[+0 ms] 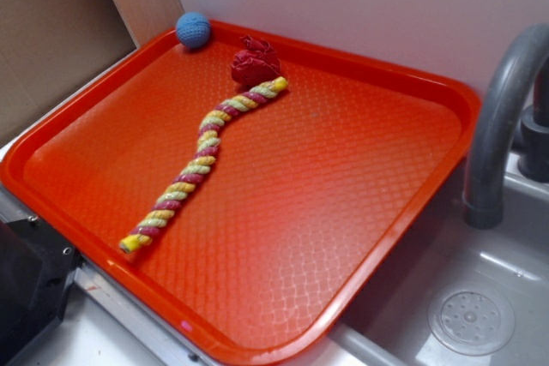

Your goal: Grab the multicolored rope.

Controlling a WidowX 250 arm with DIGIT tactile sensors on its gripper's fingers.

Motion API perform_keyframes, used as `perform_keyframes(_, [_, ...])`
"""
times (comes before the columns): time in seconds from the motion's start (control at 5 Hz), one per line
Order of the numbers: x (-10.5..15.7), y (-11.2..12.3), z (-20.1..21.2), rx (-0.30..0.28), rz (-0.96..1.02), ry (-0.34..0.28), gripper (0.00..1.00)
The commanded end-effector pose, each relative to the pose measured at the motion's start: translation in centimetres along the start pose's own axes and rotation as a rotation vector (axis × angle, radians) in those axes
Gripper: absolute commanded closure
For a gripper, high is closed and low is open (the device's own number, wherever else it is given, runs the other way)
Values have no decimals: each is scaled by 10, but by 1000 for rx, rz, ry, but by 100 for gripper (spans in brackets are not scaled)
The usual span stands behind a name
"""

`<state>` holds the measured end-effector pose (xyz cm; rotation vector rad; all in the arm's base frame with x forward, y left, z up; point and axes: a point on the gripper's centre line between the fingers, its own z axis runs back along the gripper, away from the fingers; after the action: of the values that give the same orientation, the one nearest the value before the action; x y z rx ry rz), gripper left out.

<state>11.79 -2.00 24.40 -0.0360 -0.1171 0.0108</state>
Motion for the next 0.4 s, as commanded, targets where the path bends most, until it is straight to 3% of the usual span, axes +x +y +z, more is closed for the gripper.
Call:
perform_keyframes(0.0, [0, 0, 0, 0, 0, 0, 0])
perform_keyframes(0.2, [23, 0, -14, -3, 114, 9, 0])
